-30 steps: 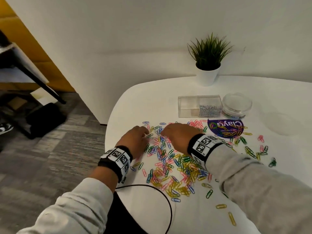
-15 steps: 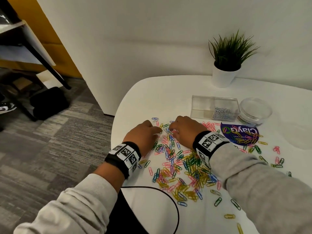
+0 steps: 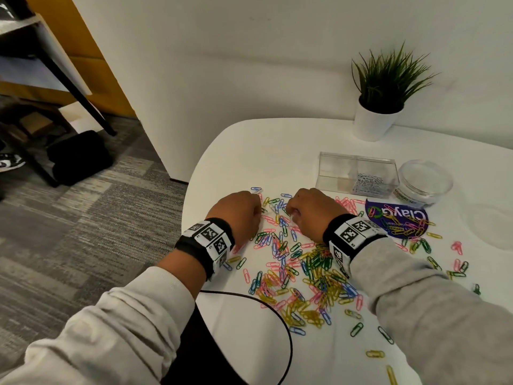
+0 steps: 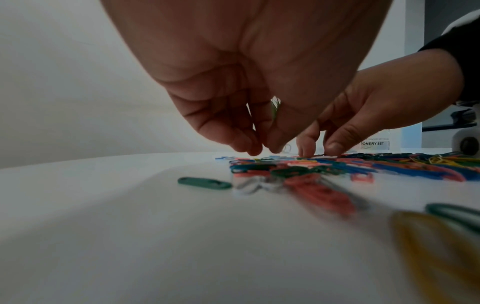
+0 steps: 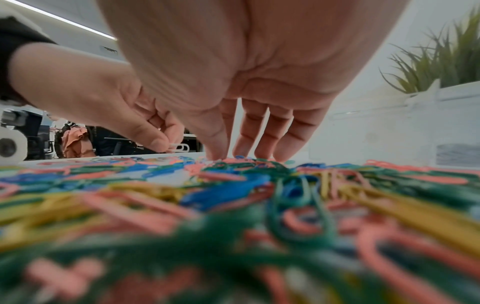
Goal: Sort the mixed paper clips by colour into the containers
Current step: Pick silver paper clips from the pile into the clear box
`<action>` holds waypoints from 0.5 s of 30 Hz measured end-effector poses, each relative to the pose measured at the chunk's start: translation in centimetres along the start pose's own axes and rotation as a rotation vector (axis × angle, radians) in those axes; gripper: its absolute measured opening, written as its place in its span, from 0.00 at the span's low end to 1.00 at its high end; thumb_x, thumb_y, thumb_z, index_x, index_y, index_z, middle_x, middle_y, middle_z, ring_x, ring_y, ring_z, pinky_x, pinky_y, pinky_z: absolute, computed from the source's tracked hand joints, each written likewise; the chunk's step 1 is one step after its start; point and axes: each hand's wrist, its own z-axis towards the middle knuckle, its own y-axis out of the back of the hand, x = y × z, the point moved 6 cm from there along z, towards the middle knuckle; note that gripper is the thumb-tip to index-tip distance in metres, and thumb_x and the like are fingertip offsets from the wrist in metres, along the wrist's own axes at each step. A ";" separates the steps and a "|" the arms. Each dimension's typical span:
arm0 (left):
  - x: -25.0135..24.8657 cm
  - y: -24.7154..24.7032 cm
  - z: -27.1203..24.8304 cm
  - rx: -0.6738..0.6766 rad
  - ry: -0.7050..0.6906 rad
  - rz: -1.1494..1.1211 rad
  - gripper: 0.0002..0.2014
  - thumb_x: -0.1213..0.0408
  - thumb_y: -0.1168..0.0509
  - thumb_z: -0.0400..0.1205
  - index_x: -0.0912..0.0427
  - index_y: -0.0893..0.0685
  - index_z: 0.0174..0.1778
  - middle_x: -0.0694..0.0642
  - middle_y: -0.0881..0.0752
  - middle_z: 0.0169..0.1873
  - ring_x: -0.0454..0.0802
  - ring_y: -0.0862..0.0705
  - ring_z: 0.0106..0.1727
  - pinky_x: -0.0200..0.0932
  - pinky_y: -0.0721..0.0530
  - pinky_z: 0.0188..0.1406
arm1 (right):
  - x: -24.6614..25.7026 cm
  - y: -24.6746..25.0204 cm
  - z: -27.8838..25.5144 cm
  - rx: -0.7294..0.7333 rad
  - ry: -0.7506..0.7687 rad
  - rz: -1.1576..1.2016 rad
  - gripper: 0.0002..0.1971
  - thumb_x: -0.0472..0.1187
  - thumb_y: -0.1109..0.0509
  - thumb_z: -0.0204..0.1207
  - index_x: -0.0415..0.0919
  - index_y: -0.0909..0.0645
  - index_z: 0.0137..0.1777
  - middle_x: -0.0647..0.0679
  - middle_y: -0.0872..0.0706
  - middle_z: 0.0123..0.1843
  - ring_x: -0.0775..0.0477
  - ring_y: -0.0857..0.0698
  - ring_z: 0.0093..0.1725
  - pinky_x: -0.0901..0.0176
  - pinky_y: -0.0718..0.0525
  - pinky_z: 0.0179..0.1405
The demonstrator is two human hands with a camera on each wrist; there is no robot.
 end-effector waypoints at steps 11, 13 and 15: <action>4.3 0.7 1.4 0.118 0.424 -0.893 0.15 0.78 0.42 0.80 0.59 0.12 0.51 0.60 0.18 0.36 0.53 0.19 0.33 0.44 0.17 0.31 | -0.1 0.1 -0.4 -0.030 0.023 0.019 0.08 0.44 0.34 0.81 0.54 0.17 0.57 0.51 0.22 0.59 0.45 0.24 0.60 0.49 0.21 0.59; 3.7 0.5 1.6 0.133 0.512 -0.995 0.13 0.79 0.44 0.80 0.64 0.15 0.43 0.62 0.19 0.36 0.54 0.20 0.30 0.42 0.20 0.27 | -0.1 0.0 -0.4 -0.016 0.027 0.021 0.10 0.43 0.34 0.80 0.56 0.15 0.55 0.51 0.22 0.59 0.44 0.23 0.61 0.47 0.20 0.60; 3.0 0.3 1.8 0.137 0.573 -1.090 0.10 0.76 0.46 0.82 0.65 0.20 0.41 0.62 0.21 0.33 0.55 0.21 0.28 0.42 0.21 0.26 | -0.1 -0.1 -0.4 -0.006 0.029 0.012 0.09 0.42 0.34 0.79 0.55 0.14 0.52 0.50 0.22 0.58 0.44 0.22 0.60 0.47 0.19 0.57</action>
